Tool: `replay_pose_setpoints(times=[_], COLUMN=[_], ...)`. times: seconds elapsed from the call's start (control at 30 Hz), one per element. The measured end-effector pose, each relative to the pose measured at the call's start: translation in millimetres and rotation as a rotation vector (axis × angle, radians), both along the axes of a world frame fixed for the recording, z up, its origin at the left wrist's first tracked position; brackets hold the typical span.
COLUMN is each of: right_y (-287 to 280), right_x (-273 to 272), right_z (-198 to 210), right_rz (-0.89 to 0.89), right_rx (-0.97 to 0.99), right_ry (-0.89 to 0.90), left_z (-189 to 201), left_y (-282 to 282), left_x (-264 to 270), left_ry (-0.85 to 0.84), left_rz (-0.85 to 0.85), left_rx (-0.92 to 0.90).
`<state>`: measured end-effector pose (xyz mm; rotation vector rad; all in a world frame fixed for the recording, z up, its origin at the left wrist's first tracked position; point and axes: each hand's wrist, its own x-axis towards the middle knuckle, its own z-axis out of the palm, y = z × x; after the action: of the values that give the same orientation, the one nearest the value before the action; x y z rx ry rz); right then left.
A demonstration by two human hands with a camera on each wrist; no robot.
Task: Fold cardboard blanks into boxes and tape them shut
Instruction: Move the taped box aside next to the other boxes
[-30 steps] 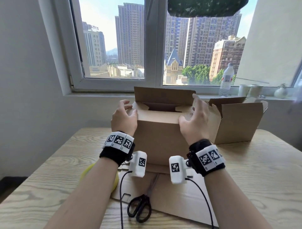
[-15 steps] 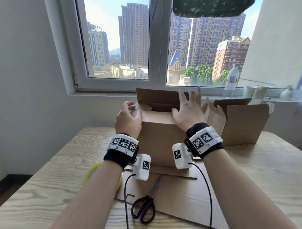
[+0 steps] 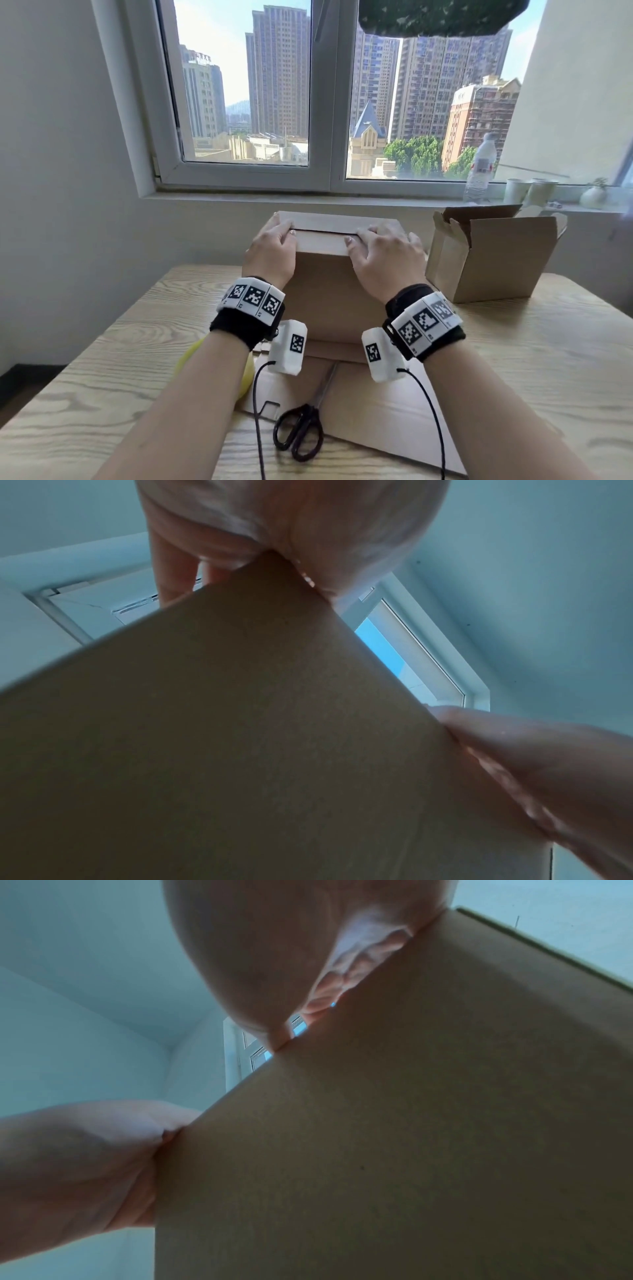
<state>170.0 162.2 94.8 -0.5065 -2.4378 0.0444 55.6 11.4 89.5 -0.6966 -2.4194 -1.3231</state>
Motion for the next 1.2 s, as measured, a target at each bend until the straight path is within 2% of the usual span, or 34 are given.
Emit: replay_pose_setpoints(times=[0.13,0.4,0.53,0.67,0.97,1.1,1.2], right_y=[-3,-3,-5,-6,18,37,48], right_x=[1,6,13,21,27,28,28], right_z=[-5,-10,-16,-14,-14,-29,-46], right_rz=[-0.046,-0.064,-0.153,-0.134,-0.039,-0.016,-0.029], right_rx=[-0.008,-0.009,-0.106,-0.28,-0.18,-0.192,-0.213], right_ry=[-0.01,0.025,0.068,0.212,0.492,0.562,0.527], left_z=[5,2,0,-2,0,-24,-43], left_y=[-4,-9,-11,-14,6,25,40], left_x=[3,11,13,9,10,3,4], left_ry=[-0.042,-0.011,-0.016,0.001,0.112,0.061,0.035], left_rz=[0.0,-0.003,-0.009,-0.053,-0.22,-0.301,-0.28], left_rx=[-0.076,-0.098,-0.053,0.038,0.333,0.332,0.304])
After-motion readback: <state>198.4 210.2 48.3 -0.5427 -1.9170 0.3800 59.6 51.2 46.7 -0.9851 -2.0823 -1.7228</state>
